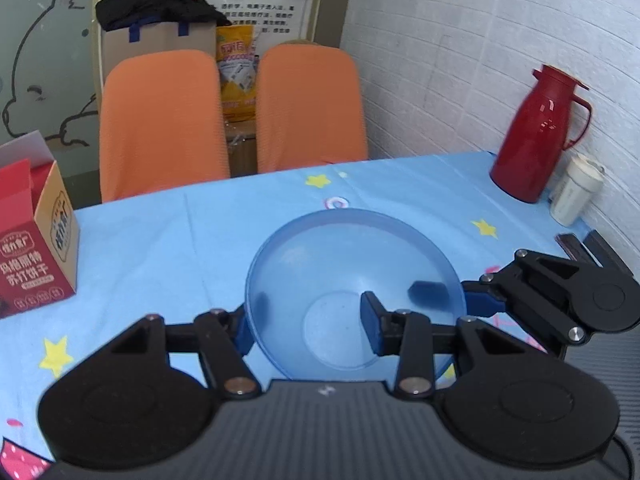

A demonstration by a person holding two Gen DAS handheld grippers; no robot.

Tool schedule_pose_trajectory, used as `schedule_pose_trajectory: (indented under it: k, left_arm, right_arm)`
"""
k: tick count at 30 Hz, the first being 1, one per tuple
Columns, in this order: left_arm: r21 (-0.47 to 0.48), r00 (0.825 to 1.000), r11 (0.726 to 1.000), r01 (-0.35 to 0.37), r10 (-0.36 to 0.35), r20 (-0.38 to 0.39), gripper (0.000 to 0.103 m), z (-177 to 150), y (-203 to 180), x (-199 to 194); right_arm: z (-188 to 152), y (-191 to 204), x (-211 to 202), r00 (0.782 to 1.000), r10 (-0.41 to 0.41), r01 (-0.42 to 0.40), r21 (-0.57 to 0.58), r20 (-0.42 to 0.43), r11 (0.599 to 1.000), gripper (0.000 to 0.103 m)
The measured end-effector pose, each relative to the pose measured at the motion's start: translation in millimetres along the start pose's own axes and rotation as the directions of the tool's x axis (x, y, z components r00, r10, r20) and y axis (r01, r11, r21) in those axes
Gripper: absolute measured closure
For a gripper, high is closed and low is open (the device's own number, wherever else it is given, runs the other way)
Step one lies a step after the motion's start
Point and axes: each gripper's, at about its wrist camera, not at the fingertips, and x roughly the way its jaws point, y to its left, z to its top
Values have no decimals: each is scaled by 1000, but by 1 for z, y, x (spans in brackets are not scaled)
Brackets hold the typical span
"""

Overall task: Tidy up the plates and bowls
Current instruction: 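Carry the blue bowl with both grippers and lower it into the white bowl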

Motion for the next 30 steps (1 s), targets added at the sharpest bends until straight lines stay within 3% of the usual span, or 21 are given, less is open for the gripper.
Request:
schedule_pose_trajectory:
  k: [8,15,24,28,30]
  left_arm:
    - [48,998,998,49,-47,-30,61,-55,-66,-24]
    - [15,994,998,61,-60,-87,59,-95,-90,-39]
    - [38,992,999,38,-33,-119,55,-83,-97,-17]
    - [30,987,999,43,-38,-156,49,-80,-94,4]
    - [18,987,999,51,-47,-156,30,-79,-91,6]
  right_arm:
    - [-66,11,-64,999,-52,51,78,2,996,35]
    - [-109,22,-93,999,-36,34,135,16,990,35]
    - [-117,5,-85,999,2,-7,157,34,988,35]
    - [-123,-6,-76,1000,5,-7,176,13,984,35]
    - [-125,-8,-76,1000,7,-10,181,13,983,35]
